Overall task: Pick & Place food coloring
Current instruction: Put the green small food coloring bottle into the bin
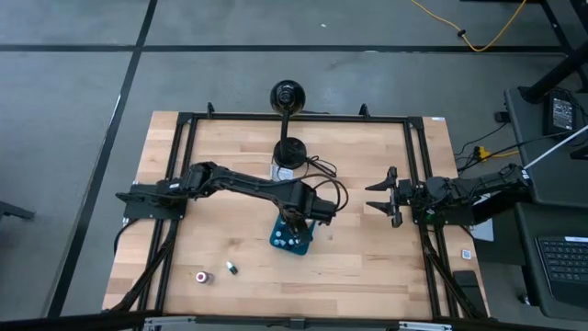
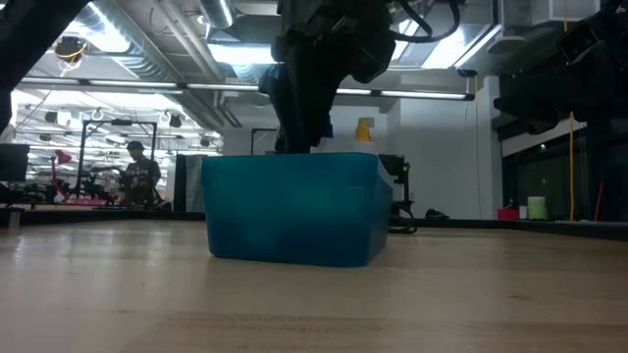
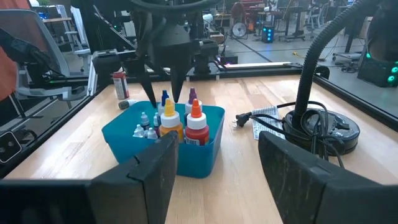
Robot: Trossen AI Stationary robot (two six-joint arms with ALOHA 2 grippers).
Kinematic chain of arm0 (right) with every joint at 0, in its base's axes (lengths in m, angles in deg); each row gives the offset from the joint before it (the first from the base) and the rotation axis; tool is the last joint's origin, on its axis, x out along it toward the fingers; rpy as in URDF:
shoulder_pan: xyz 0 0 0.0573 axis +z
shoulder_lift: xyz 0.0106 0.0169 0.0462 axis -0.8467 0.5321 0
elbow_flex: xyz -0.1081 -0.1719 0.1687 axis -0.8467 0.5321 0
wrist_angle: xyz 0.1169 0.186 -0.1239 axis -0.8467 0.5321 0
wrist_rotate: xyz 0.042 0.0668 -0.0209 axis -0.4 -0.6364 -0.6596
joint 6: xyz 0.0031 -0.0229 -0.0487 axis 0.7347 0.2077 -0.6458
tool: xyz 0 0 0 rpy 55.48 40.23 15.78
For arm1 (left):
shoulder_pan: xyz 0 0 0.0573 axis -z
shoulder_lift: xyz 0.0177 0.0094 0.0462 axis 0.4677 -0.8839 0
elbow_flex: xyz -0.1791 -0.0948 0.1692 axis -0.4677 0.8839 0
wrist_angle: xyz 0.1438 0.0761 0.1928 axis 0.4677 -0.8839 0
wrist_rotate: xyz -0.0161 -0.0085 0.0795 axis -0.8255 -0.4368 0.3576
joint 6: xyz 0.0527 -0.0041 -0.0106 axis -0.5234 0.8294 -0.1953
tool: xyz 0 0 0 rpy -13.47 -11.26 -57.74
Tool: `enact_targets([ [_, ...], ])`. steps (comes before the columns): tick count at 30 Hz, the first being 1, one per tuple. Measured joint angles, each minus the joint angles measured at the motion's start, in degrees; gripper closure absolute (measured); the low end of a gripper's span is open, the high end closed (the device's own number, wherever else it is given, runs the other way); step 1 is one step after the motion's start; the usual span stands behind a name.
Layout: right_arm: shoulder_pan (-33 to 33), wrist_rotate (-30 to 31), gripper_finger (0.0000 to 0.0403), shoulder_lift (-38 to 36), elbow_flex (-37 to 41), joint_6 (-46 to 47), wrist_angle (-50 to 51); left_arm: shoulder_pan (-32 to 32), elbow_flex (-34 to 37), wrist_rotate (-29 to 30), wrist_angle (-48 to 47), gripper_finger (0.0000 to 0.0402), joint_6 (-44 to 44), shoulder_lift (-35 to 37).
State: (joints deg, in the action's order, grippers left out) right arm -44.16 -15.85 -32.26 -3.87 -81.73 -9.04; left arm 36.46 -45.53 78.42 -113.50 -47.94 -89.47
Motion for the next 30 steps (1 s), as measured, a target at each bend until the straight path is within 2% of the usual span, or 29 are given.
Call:
enact_targets([
  [9,-0.01,0.0,0.0179,-0.01,-0.01,0.0,-0.01,0.0,0.0,0.03,-4.47,0.0206,3.31,3.12],
  [12,-0.01,0.0,0.0179,0.0,-0.01,0.02,-0.01,0.39,0.0,1.8,-9.39,0.0194,6.24,4.57],
  [17,0.0,0.0,0.0179,0.0,-0.01,0.02,-0.01,1.16,2.34,1.48,-9.77,0.0172,13.88,8.34],
  [22,-0.02,0.0,0.0179,0.0,0.0,0.02,0.01,2.18,6.94,1.32,-9.48,0.0161,24.79,11.13],
  [27,0.0,0.0,0.0179,-0.02,0.0,0.0,0.01,4.73,13.35,1.13,-9.49,0.016,30.35,13.69],
  [30,-0.02,0.0,0.0179,-0.07,0.0,0.01,0.02,7.13,16.88,-1.0,-9.13,0.016,34.64,14.97],
])
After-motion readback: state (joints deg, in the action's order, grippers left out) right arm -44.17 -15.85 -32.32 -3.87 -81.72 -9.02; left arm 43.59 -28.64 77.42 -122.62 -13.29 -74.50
